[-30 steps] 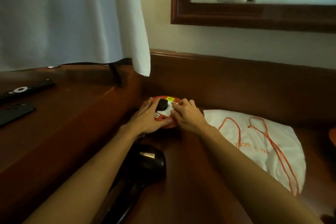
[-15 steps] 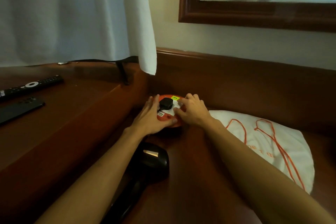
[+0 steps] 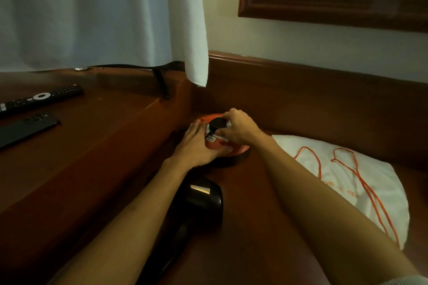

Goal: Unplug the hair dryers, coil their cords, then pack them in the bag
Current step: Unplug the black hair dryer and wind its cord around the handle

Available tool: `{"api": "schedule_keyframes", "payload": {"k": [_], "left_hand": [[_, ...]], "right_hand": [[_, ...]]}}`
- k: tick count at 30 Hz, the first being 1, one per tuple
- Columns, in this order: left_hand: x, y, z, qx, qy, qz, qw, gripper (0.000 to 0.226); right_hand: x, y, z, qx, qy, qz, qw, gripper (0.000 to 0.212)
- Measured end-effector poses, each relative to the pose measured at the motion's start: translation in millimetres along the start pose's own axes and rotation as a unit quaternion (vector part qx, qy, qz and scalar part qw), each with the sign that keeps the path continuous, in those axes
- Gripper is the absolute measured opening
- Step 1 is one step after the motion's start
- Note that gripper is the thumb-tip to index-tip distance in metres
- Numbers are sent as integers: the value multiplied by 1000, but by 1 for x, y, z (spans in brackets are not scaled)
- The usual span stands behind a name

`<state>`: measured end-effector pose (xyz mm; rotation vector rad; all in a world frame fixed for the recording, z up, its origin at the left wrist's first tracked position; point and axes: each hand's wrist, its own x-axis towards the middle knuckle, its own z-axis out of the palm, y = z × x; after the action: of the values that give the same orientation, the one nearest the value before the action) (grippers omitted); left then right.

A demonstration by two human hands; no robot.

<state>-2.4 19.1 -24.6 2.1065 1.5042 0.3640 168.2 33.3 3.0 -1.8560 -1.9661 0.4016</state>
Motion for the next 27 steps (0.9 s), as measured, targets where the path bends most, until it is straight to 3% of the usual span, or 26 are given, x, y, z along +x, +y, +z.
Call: {"api": "schedule_keyframes", "payload": {"k": [5,10,15,20,25,27], "left_hand": [[0,-1,0,-10,6,5,1000,133],[-1,-2,-4,-42,25,24,999,131],[-17,-7,-23,-60,-5,24,998,128],[-88,-10,-46,-61,109,105,987,92],[-170,-12,-27,-46,127,104,985,55],[-197,-12,-15,-70,166,107,978,41]], "right_hand": [[2,-6,-6,-93,-5,-27,995,33],[-5,-7,-18,28,-10,-11,999,28],[-33,-8,-18,78,33,-1,996,33],[-95,-1,-20,109,118,26,987,46],[-145,12,3,107,107,123,981,45],[-159,14,15,99,88,164,978,47]]}}
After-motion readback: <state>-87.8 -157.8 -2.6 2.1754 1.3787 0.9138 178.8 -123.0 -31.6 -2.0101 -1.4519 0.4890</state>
